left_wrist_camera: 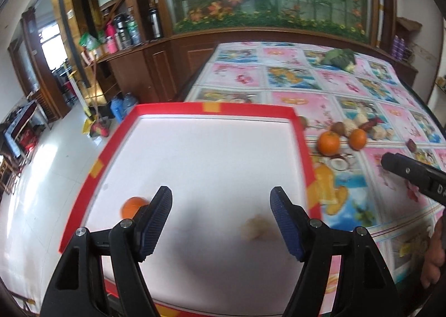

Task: Organize fruits
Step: 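Carry the orange and cake cube over the white tray and open both tools, then grasp another orange with the left tool while the right tool grasps a red date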

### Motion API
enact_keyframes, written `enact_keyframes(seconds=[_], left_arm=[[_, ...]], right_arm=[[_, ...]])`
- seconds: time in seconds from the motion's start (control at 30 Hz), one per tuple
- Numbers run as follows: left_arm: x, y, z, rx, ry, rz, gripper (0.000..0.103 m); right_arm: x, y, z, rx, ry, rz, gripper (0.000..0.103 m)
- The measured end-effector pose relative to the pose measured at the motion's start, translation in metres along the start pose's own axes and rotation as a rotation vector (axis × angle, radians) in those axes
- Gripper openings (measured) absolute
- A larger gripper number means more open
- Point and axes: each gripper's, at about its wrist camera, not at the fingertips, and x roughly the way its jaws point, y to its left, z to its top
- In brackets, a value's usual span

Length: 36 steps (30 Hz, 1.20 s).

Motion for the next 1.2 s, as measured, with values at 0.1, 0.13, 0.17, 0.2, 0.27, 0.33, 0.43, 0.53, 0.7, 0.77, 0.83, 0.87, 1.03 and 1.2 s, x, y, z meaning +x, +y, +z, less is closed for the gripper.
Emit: enact_keyframes(seconds=[0.1,0.13,0.17,0.2,0.27,0.33,0.43,0.53,0.7,0.77,0.83,0.87,1.03,1.2], left_arm=[[-0.003,-0.017,0.003,0.04,-0.002,-0.026,0.073],[-0.004,-0.022,0.004,0.051,-0.003,-0.031,0.073],[-0.005,-0.027,0.005,0.06,-0.004,-0.037,0.073],[-0.005,-0.032,0.007,0.071,-0.004,-0.044,0.073],[-0.004,-0.042,0.011,0.085,-0.004,-0.048,0.073],[-0.003,-0.052,0.017,0.114,-0.01,-0.052,0.073],[0.001,-0.065,0.024,0.147,-0.01,-0.063,0.073],[0.007,-0.078,0.027,0.188,-0.008,-0.072,0.073],[0.021,-0.094,0.036,0.192,0.019,-0.097,0.073],[0.021,-0.104,0.04,0.201,0.016,-0.12,0.073],[0.022,-0.117,0.044,0.224,0.012,-0.135,0.073],[0.023,-0.122,0.045,0.229,0.014,-0.155,0.073],[0.034,-0.146,0.048,0.252,0.046,-0.224,0.072],[0.048,-0.153,0.049,0.248,0.078,-0.247,0.062]], right_arm=[[-0.009,-0.022,0.003,0.038,-0.009,-0.017,0.053],[-0.01,-0.028,0.005,0.049,-0.011,-0.015,0.053],[-0.011,-0.031,0.006,0.052,-0.011,-0.013,0.053],[-0.011,-0.032,0.007,0.049,-0.01,-0.013,0.053],[-0.013,-0.035,0.011,0.039,-0.028,-0.022,0.053],[-0.018,-0.043,0.014,0.03,-0.044,-0.049,0.053],[-0.03,-0.066,0.019,0.036,-0.077,-0.109,0.053],[-0.04,-0.096,0.023,0.063,-0.094,-0.164,0.053],[-0.039,-0.132,0.029,0.124,-0.065,-0.194,0.053],[-0.034,-0.136,0.03,0.136,-0.045,-0.188,0.053],[-0.033,-0.135,0.031,0.125,-0.043,-0.197,0.053],[-0.034,-0.134,0.03,0.118,-0.047,-0.198,0.053],[-0.03,-0.127,0.028,0.085,-0.032,-0.208,0.053],[-0.022,-0.123,0.03,0.048,-0.015,-0.221,0.053]])
